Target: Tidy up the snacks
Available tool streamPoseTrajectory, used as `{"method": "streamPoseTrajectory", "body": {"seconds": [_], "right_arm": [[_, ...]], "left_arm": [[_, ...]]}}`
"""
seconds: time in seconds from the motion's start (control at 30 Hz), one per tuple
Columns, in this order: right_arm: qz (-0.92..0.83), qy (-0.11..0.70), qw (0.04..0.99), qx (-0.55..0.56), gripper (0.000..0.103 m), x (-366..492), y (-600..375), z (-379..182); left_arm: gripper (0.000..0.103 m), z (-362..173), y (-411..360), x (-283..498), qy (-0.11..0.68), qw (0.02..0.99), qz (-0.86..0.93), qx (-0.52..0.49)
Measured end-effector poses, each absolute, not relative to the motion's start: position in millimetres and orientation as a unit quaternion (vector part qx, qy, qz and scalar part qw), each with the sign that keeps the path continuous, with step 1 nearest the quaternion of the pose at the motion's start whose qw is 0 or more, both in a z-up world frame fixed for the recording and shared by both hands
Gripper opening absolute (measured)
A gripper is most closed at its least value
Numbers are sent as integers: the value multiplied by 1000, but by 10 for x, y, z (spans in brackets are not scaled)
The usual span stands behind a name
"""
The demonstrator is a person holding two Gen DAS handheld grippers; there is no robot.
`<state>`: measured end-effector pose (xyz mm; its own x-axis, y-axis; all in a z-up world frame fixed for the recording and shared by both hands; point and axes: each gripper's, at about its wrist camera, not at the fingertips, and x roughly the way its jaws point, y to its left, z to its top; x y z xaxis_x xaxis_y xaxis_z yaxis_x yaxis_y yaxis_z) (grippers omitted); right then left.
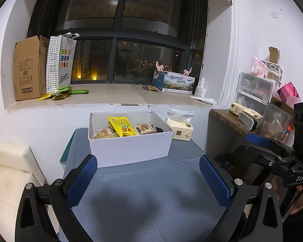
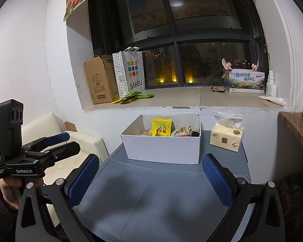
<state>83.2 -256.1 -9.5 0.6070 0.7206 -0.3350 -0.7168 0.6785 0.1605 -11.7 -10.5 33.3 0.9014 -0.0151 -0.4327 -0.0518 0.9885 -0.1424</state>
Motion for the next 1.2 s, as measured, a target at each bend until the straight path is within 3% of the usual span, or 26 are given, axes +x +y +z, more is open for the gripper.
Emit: {"method": "streamPoseTrajectory", "body": {"seconds": [1.2], "right_arm": [[404, 191, 895, 0, 103, 796, -2539, -127]], "left_arm": [[103, 334, -121, -113, 222, 972, 4, -72]]}}
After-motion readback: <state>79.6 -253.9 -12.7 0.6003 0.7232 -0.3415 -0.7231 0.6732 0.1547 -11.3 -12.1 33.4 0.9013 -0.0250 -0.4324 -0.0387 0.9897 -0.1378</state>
